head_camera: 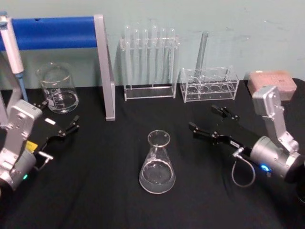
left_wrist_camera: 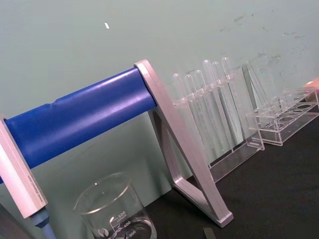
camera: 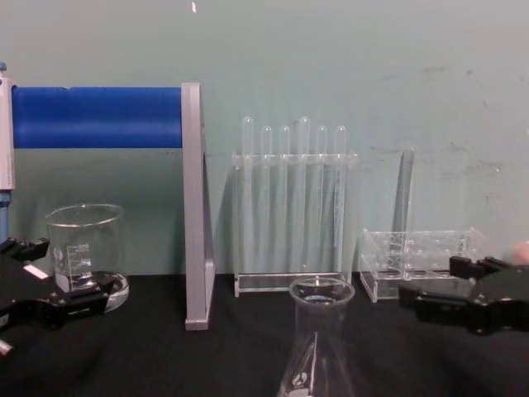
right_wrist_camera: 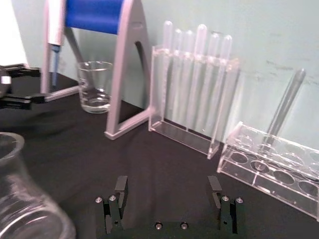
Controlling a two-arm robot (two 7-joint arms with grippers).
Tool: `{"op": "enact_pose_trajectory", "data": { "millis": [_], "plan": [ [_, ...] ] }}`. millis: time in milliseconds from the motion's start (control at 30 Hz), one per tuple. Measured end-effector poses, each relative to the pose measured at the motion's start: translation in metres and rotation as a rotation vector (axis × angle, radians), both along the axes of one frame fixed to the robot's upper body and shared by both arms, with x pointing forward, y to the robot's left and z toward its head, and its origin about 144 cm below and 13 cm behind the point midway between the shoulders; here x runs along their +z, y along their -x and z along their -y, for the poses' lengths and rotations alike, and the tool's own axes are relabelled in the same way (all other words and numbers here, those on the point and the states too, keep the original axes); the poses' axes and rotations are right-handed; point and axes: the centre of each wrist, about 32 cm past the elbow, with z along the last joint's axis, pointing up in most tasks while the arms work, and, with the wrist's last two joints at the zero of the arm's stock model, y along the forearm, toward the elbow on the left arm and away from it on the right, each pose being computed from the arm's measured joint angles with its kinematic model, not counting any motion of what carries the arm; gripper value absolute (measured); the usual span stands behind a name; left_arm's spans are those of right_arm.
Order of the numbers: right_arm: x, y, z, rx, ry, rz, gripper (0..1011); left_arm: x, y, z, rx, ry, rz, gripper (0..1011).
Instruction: Grasp the erlenmeyer flask with one hand, shake it three times, then place it back.
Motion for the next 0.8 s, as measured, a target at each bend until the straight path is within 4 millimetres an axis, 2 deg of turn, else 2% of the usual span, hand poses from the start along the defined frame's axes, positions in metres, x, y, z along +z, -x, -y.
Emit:
{"op": "enact_pose_trajectory", "data": {
  "millis": [333, 800],
  "plan": [
    [-0.008, -0.022, -0.019, -0.090, 0.022, -0.034, 1000, 0.000, 0.000, 0.000, 0.000, 0.000, 0.000, 1001],
    [-0.011, -0.028, -0.027, -0.132, 0.025, -0.084, 1000, 0.000, 0.000, 0.000, 0.000, 0.000, 0.000, 1001]
  ]
}}
